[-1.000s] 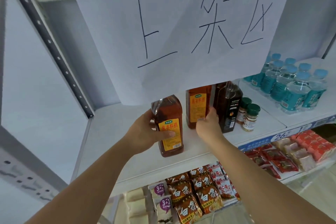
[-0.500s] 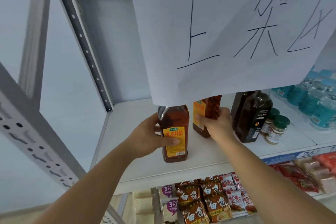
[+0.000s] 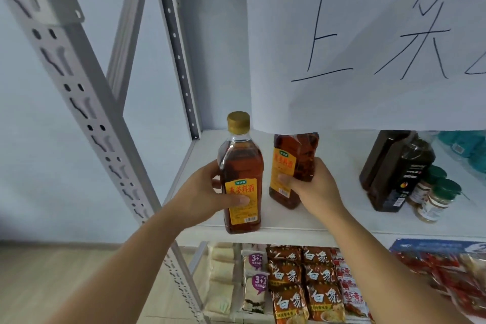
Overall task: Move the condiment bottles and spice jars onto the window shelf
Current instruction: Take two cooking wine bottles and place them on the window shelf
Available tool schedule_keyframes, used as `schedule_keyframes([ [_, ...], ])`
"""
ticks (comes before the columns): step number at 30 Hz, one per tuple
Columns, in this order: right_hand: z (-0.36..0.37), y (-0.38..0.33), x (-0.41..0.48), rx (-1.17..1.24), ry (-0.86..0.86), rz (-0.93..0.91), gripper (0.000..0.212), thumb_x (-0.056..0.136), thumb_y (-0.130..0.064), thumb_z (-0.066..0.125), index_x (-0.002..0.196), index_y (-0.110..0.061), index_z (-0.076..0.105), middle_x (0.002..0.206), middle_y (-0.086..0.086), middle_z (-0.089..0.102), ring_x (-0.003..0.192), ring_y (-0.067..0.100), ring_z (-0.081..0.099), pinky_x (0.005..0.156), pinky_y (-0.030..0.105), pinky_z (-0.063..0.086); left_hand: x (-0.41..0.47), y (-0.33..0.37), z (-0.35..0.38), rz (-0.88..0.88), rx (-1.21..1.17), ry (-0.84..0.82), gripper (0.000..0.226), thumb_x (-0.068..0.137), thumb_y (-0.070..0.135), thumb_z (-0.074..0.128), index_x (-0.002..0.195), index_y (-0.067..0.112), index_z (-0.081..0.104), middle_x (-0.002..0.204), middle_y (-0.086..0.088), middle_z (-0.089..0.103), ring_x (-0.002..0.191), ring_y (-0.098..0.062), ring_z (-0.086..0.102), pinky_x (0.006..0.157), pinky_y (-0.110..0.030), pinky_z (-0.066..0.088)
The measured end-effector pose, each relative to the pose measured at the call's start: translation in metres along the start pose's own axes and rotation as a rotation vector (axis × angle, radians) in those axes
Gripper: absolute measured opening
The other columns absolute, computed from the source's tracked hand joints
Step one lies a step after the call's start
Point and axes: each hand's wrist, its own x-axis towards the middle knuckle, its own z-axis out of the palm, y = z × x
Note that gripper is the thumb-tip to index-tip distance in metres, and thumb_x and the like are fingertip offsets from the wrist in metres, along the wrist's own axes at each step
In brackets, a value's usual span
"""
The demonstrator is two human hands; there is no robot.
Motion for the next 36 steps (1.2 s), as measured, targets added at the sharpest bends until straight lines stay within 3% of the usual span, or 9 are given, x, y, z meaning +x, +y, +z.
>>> schedule_keyframes([
  [4,0.018,-0.010,-0.021,-0.021,-0.095,-0.074,0.051,0.077,-0.041,0.086,0.116,-0.029,0.056,0.096,-0.024,0.062,0.086,-0.010,0.056,0.069,0.012,0.041,-0.037,-0.004,-0.014,-0.037,0.018,0.033,0.057,0.072,0.027,0.093,0.118,0.040,0.063,0.111,0.018,0.075,0.109,-0.011,0.070,0.097,-0.046,0.058],
  [7,0.032,-0.019,-0.037,-0.025,-0.175,-0.118,0.054,0.076,-0.042,0.087,0.120,-0.026,0.060,0.104,-0.019,0.066,0.094,0.001,0.063,0.074,0.015,0.045,-0.064,-0.005,-0.026,-0.054,0.056,0.044,0.053,0.071,0.028,0.093,0.113,0.040,0.064,0.107,0.021,0.076,0.106,-0.007,0.070,0.097,-0.040,0.058],
  [12,0.058,-0.035,-0.063,-0.006,-0.285,-0.157,0.054,0.076,-0.043,0.087,0.121,-0.028,0.062,0.112,-0.013,0.072,0.105,0.011,0.070,0.095,0.038,0.058,-0.108,-0.018,-0.052,-0.063,0.066,0.054,0.048,0.071,0.021,0.093,0.110,0.035,0.067,0.104,0.018,0.078,0.101,-0.003,0.072,0.094,-0.035,0.058],
  [19,0.118,-0.077,-0.112,0.018,-0.381,-0.195,0.052,0.075,-0.046,0.087,0.119,-0.033,0.063,0.109,-0.016,0.074,0.102,0.006,0.071,0.094,0.036,0.059,-0.173,-0.058,-0.113,-0.076,0.023,0.137,0.047,0.073,0.016,0.091,0.113,0.029,0.069,0.106,0.011,0.079,0.103,-0.010,0.073,0.093,-0.040,0.059],
  [24,0.184,-0.121,-0.165,0.041,-0.465,-0.210,0.048,0.075,-0.042,0.088,0.116,-0.035,0.065,0.106,-0.017,0.076,0.099,0.006,0.073,0.093,0.040,0.060,-0.245,-0.099,-0.177,-0.104,0.022,0.192,0.044,0.077,0.020,0.088,0.112,0.034,0.067,0.104,0.020,0.077,0.100,0.000,0.072,0.080,-0.024,0.058],
  [31,0.288,-0.191,-0.245,0.108,-0.612,-0.264,0.045,0.077,-0.028,0.089,0.116,-0.031,0.066,0.106,-0.015,0.077,0.099,0.007,0.074,0.092,0.041,0.061,-0.359,-0.160,-0.265,-0.208,0.027,0.360,0.046,0.077,0.021,0.089,0.115,0.032,0.067,0.107,0.016,0.077,0.104,-0.007,0.073,0.096,-0.040,0.058],
  [36,0.360,-0.229,-0.297,0.148,-0.771,-0.284,0.044,0.075,-0.030,0.089,0.114,-0.032,0.068,0.106,-0.014,0.077,0.099,0.009,0.074,0.092,0.043,0.061,-0.434,-0.190,-0.310,-0.270,0.011,0.503,0.048,0.076,0.023,0.089,0.115,0.039,0.064,0.105,0.022,0.076,0.102,0.000,0.071,0.092,-0.032,0.056],
])
